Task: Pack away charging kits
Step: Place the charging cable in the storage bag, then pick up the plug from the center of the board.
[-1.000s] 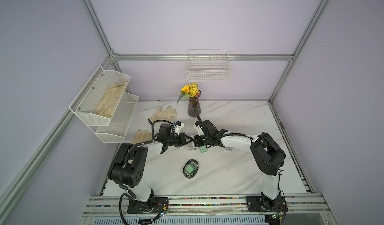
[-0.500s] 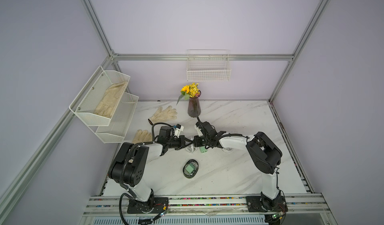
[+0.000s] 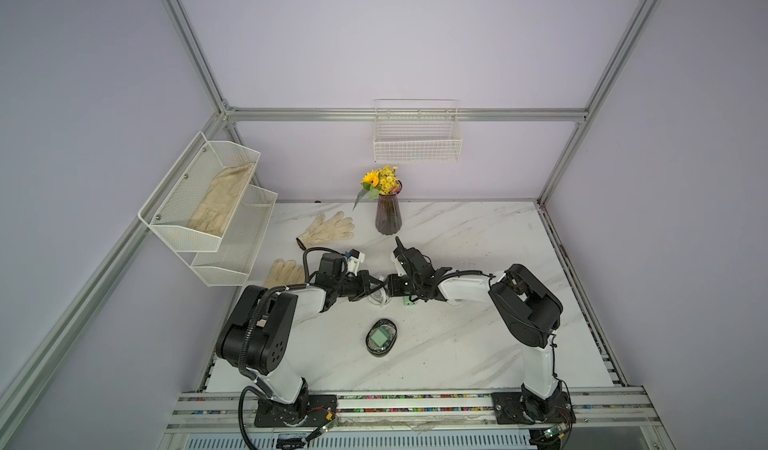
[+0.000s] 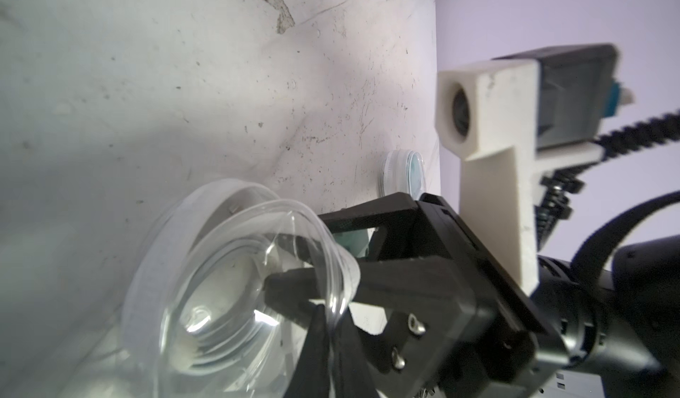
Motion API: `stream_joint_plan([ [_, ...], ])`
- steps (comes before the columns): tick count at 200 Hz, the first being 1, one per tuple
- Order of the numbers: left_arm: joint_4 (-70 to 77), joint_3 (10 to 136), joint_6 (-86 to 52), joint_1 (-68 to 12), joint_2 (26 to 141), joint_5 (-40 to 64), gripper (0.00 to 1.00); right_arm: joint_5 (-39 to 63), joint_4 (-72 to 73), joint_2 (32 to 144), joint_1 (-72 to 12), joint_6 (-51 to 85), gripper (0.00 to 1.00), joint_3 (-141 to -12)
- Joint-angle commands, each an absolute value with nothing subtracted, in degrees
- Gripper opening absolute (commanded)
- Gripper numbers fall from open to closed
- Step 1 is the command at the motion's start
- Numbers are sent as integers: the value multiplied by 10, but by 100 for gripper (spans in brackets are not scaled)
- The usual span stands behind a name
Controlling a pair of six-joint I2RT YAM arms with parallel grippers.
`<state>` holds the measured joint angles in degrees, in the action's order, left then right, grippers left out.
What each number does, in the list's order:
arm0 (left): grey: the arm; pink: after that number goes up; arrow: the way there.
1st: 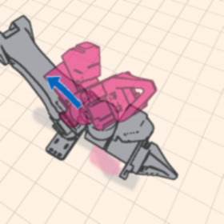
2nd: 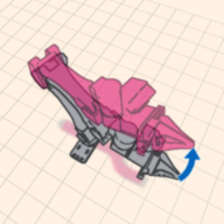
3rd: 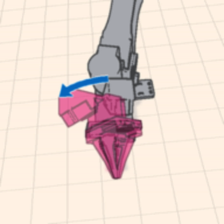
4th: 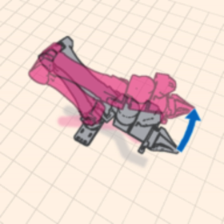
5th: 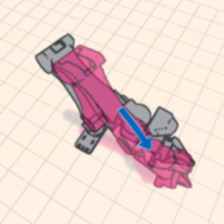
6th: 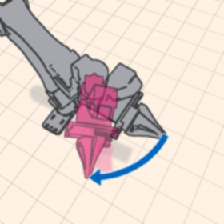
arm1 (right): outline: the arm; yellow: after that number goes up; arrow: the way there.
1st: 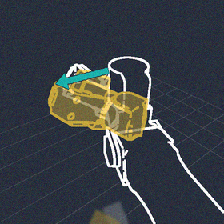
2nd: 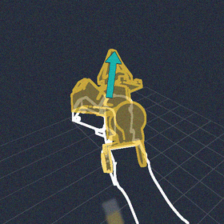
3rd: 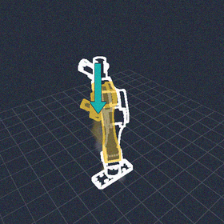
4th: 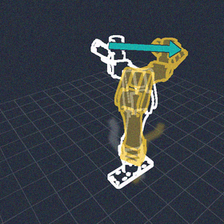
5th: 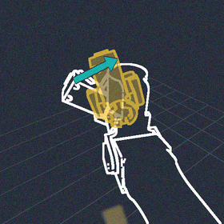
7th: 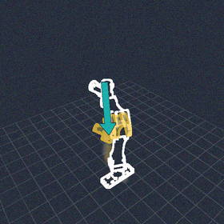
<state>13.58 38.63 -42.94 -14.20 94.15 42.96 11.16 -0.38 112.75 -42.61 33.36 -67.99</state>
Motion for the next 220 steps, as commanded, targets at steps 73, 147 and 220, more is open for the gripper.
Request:
stream_joint_plan([
  [73, 72, 415, -432, -145, 919, 380, 0, -33, -154, 988, -427, 333, 73, -648],
  [147, 58, 435, -419, -147, 906, 386, 0, -78, -186, 1052, -457, 369, 77, -659],
  [220, 63, 425, -416, -147, 901, 386, 0, -94, -201, 1067, -462, 367, 41, -662],
])
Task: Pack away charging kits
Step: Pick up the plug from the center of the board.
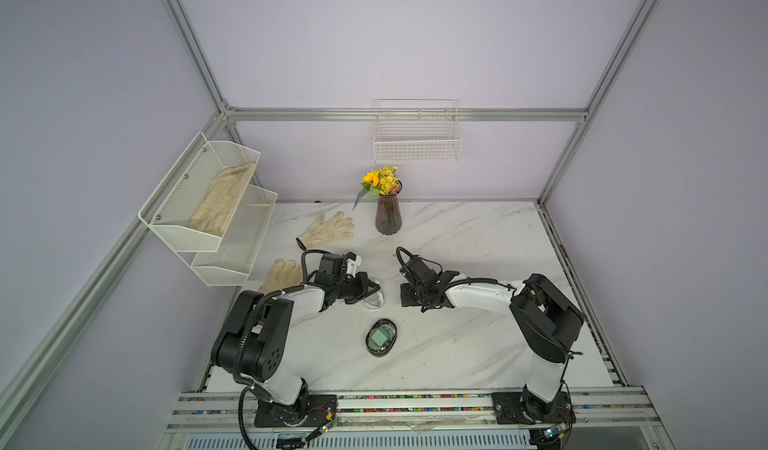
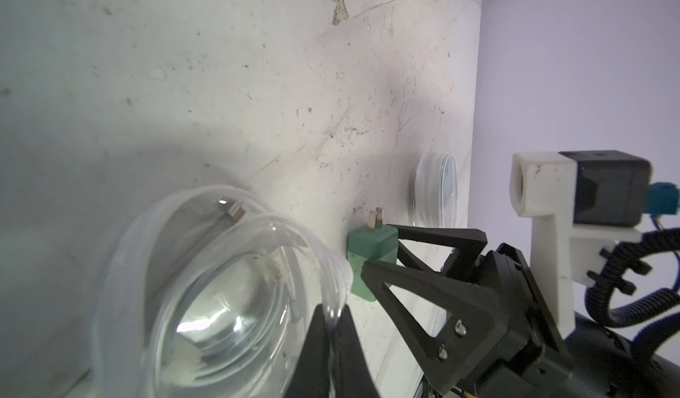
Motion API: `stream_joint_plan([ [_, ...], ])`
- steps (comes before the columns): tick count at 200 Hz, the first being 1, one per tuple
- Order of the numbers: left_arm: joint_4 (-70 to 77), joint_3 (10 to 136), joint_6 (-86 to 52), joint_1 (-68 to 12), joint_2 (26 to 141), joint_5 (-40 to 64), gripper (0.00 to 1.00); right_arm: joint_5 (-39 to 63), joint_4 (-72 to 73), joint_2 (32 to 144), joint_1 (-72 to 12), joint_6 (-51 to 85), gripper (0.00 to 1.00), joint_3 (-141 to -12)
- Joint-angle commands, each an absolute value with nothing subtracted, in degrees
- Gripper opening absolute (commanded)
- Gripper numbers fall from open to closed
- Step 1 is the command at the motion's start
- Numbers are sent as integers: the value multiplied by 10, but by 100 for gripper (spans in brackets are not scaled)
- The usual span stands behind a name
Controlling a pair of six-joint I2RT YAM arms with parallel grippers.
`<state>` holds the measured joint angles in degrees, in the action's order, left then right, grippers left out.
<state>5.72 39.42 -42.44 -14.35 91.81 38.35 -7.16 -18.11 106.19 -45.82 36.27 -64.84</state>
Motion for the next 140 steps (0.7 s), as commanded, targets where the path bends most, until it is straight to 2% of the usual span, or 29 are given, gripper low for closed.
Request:
stream_joint_plan([
  [1, 63, 425, -416, -147, 901, 386, 0, -94, -202, 1067, -462, 367, 41, -662],
  [23, 60, 429, -413, -147, 903, 395, 0, -96, -211, 1069, -461, 361, 29, -672],
  [41, 48, 436, -406, -146, 899, 406, 0, -88, -202, 1050, -461, 352, 25, -676],
  [75, 53, 444, -406, -139, 903, 446, 0, 5, -139, 1022, -461, 339, 25, -688],
  [140, 125, 418, -441, -118, 902, 506, 0, 132, -60, 1088, -456, 345, 24, -715],
])
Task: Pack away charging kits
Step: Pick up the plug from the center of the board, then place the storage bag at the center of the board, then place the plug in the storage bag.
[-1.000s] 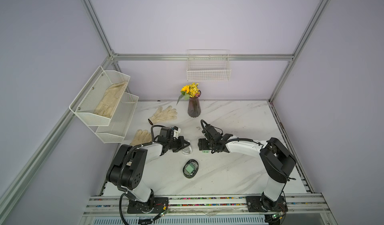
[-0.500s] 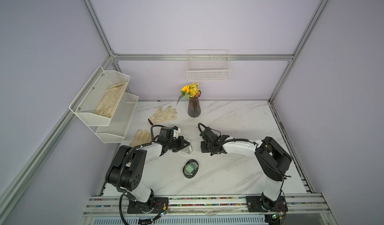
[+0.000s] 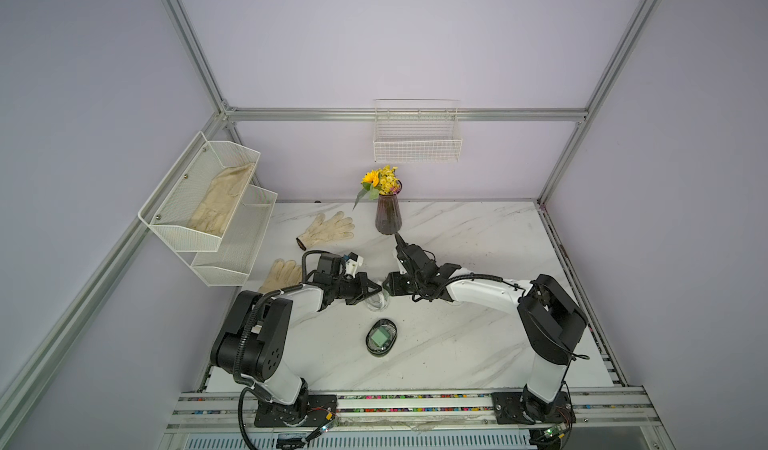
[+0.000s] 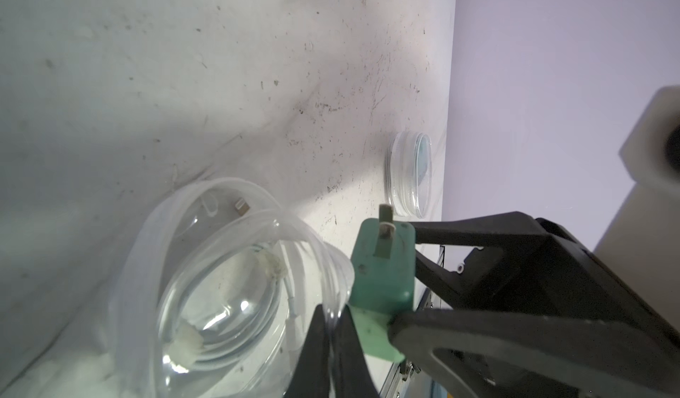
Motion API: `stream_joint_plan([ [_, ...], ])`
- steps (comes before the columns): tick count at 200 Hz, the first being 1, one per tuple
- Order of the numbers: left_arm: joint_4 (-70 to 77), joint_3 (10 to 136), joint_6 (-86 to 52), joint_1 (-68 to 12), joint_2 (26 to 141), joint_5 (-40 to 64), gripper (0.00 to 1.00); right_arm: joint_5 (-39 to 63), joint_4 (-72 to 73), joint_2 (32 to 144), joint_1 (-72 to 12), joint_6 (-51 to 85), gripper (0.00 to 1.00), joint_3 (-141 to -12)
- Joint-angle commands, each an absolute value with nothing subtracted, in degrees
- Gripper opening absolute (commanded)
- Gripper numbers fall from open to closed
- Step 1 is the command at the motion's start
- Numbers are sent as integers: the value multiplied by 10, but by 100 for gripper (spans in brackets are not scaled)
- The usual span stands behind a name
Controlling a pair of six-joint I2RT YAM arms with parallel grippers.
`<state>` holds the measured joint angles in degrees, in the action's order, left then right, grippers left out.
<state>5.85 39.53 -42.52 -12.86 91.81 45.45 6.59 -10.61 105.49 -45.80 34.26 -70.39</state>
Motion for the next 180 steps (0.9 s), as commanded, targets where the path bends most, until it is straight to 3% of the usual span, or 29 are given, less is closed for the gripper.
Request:
stream_joint_plan([
  [1, 128, 417, -442, -118, 902, 506, 0, 134, -59, 1089, -456, 346, 24, -715],
  [64, 370, 324, -554, -90, 928, 566, 0, 209, 13, 1120, -431, 374, 23, -692],
  [112, 400, 311, -569, -90, 948, 567, 0, 206, 14, 1140, -428, 367, 23, -700],
  [165, 324, 297, -527, -90, 939, 538, 0, 214, 22, 1146, -422, 384, 32, -719],
  [180, 319, 292, -526, -91, 938, 531, 0, 226, 25, 1153, -422, 387, 44, -728],
])
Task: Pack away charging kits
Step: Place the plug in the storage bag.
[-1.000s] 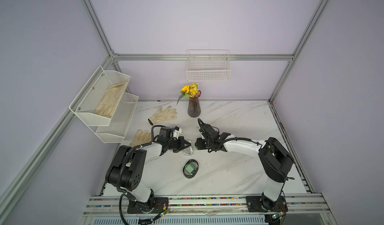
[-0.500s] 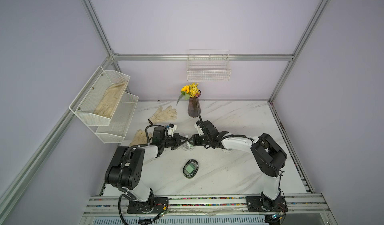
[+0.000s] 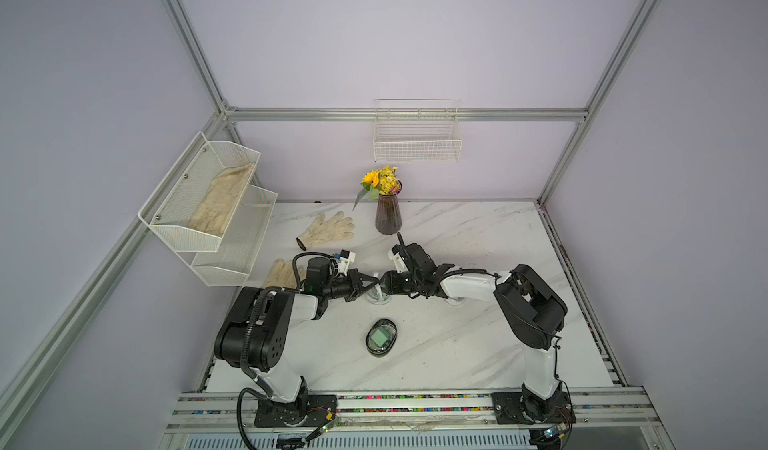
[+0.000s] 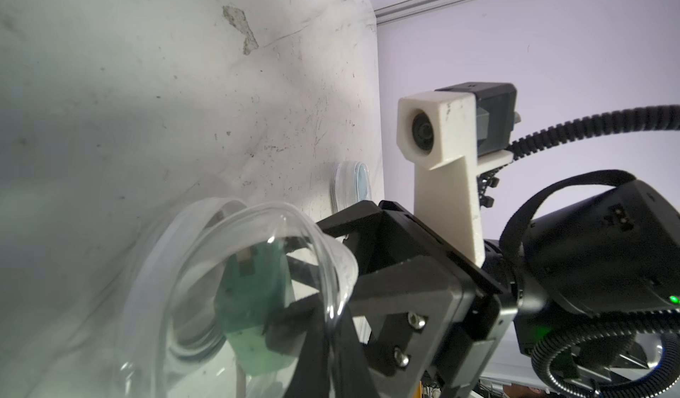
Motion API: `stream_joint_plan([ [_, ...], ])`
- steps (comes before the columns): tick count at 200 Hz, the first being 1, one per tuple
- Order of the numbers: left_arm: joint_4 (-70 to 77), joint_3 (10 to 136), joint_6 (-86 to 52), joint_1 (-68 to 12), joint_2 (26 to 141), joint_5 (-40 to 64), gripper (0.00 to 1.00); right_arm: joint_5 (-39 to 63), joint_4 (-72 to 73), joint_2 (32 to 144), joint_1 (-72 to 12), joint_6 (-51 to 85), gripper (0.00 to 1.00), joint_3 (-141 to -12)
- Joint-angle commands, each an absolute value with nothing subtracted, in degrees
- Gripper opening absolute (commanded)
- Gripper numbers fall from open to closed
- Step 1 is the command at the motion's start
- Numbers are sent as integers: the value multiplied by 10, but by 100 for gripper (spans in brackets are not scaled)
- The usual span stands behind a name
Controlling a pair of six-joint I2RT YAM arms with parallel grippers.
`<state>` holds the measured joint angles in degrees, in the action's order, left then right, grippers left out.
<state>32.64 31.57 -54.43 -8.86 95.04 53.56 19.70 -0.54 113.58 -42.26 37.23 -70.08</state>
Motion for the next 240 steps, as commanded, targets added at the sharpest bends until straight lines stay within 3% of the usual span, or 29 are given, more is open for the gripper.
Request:
stream_joint_plan([
  [1, 319, 291, -526, -91, 938, 531, 0, 227, 25, 1153, -422, 388, 45, -728],
  [17, 306, 289, -519, -90, 930, 516, 0, 239, 30, 1151, -422, 387, 55, -727],
  [74, 194, 332, -462, -93, 913, 483, 2, 259, 19, 1110, -405, 382, 58, -690],
  [105, 159, 348, -447, -103, 908, 475, 26, 251, 19, 1075, -389, 381, 57, -667],
  [110, 153, 353, -444, -105, 905, 472, 34, 250, 15, 1067, -386, 381, 57, -665],
  [116, 146, 357, -441, -107, 901, 471, 52, 247, 10, 1058, -382, 380, 57, -662],
  [123, 137, 364, -437, -108, 897, 469, 65, 241, 7, 1046, -379, 378, 60, -659],
  [144, 85, 391, -415, -108, 877, 461, 76, 240, -5, 1027, -374, 366, 64, -661],
  [174, -97, 462, -340, -108, 857, 379, 80, 249, -47, 1056, -374, 345, 60, -694],
  [190, -160, 483, -318, -108, 860, 322, 79, 249, -56, 1078, -374, 341, 54, -701],
  [240, -132, 455, -327, -108, 875, 314, 78, 276, -66, 1105, -387, 330, 45, -717],
])
